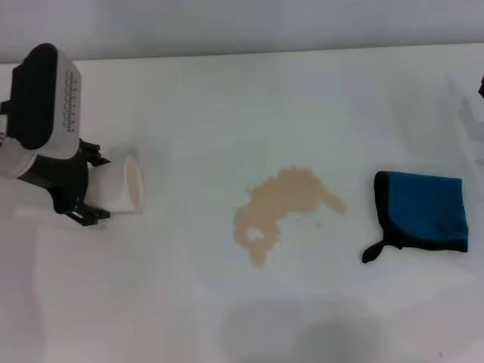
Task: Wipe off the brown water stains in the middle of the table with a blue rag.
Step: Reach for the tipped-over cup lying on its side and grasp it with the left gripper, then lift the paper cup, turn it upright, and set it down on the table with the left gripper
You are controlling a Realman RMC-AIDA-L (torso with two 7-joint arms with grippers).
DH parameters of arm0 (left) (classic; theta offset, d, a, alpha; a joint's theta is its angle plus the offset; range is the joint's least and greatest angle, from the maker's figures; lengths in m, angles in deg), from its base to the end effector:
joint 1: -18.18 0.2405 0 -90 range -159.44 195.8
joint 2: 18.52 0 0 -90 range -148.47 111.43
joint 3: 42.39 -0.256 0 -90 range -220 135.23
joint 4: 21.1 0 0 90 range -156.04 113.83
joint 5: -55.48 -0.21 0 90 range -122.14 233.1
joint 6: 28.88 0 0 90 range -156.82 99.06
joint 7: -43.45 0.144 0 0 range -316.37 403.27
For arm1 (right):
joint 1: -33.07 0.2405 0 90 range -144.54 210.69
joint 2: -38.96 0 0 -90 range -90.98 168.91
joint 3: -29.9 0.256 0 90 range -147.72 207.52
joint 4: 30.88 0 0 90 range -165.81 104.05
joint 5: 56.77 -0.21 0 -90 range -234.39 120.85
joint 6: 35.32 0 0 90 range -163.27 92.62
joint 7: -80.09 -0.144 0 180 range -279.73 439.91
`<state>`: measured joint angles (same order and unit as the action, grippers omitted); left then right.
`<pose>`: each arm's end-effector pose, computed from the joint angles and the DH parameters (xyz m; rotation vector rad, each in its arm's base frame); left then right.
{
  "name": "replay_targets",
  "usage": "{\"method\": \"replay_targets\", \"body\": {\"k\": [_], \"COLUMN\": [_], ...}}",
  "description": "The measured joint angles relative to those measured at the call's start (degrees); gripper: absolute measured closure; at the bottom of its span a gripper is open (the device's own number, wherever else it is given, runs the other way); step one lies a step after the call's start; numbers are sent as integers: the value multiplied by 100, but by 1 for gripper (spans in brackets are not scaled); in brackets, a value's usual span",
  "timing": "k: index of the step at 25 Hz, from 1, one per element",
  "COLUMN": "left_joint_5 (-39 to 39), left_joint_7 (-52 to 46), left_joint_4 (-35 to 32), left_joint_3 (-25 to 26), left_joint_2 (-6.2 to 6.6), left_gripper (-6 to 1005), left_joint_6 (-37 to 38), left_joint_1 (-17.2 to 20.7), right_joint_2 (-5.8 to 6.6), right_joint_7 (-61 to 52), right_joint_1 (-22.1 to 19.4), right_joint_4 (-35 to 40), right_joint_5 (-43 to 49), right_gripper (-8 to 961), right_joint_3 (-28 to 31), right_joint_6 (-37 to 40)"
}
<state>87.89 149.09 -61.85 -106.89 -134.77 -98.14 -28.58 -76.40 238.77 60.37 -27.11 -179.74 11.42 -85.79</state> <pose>-0.2376 0.4090 -0.0189 -2.8608 0.3407 0.6174 0.4096 0.3394 0.0456 -1.4171 0.8278 0.4591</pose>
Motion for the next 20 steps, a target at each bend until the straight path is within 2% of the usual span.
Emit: {"method": "replay_targets", "body": {"k": [8,14,20], "left_joint_5": [-64,-51,613], "left_joint_7": [-60,-97,-42], "left_joint_4": [-18,-157,-578], "left_joint_3": [0,136,465], "left_joint_2": [-136,-205,-235], "left_gripper": [127,216,273], "left_joint_6": [-18,5,62], "left_joint_1": [19,106,355], "right_joint_2": [-10,-7,7], "right_joint_7": [-4,-9,-12], "right_joint_1": [4,-37,-30], "right_joint_4": [-2,0,4], "right_joint_5": [2,2,2], "right_gripper": [177,177,177], "right_joint_3": [-13,-17,-15], "right_joint_6": [23,12,21]}}
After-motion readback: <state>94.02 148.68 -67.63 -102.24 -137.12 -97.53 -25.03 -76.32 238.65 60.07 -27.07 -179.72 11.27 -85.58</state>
